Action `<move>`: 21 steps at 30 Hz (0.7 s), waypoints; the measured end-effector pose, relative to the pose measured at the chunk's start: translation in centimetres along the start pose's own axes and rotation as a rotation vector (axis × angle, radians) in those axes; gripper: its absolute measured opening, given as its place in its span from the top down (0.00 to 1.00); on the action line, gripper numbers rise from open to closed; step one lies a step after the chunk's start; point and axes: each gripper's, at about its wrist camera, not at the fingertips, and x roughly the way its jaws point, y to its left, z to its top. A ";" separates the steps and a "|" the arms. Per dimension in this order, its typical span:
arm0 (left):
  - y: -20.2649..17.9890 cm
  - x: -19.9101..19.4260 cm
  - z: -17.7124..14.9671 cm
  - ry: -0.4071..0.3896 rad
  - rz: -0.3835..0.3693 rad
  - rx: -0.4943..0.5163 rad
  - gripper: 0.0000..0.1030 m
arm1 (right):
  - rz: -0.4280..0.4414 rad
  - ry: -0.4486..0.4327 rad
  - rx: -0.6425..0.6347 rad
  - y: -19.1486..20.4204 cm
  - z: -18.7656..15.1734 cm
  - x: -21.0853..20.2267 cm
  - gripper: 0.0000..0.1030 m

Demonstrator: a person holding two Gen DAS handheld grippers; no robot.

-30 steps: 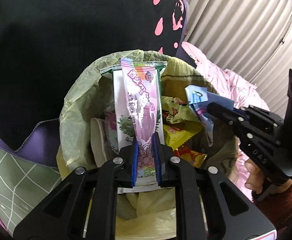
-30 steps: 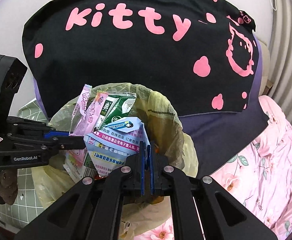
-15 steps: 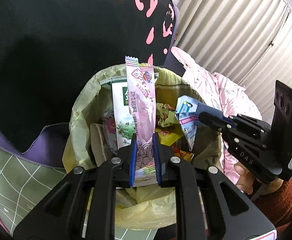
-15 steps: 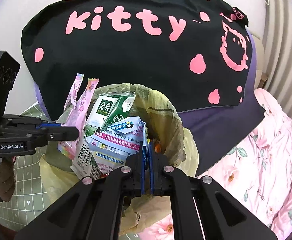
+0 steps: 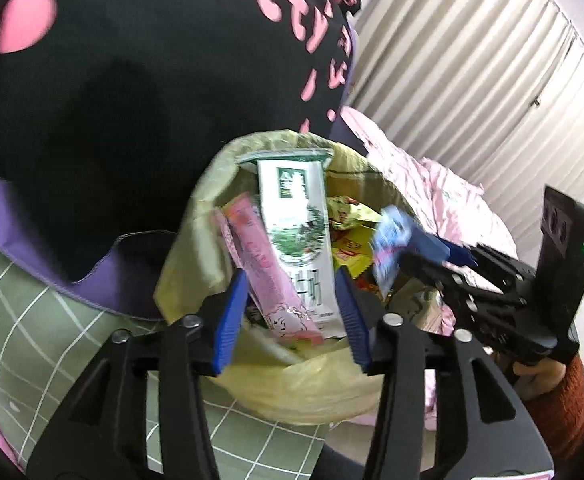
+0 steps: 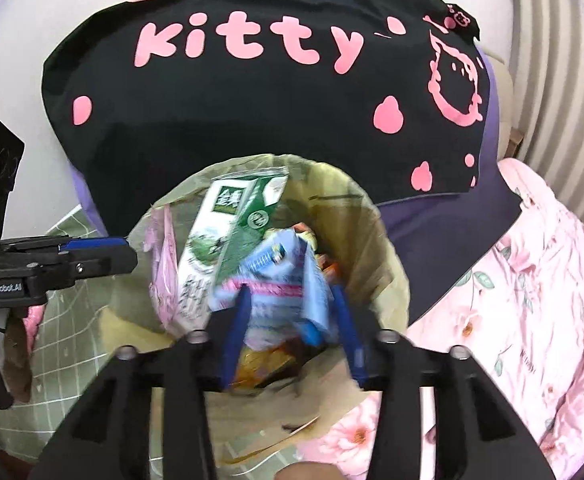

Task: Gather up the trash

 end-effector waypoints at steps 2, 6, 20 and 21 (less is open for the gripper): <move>0.3 -1.1 -0.9 -0.029 0.009 -0.002 0.49 | -0.015 -0.009 0.001 0.7 -0.4 -0.6 0.59; 0.9 -3.2 -3.0 -0.082 0.063 -0.014 0.44 | -0.029 -0.057 -0.009 2.1 -1.3 -2.0 0.58; -0.8 -14.1 -15.1 -0.309 0.495 -0.151 0.41 | 0.195 -0.182 -0.091 6.8 -5.2 -7.9 0.58; -1.3 -15.0 -16.2 -0.323 0.538 -0.165 0.41 | 0.215 -0.183 -0.113 7.6 -5.9 -8.5 0.58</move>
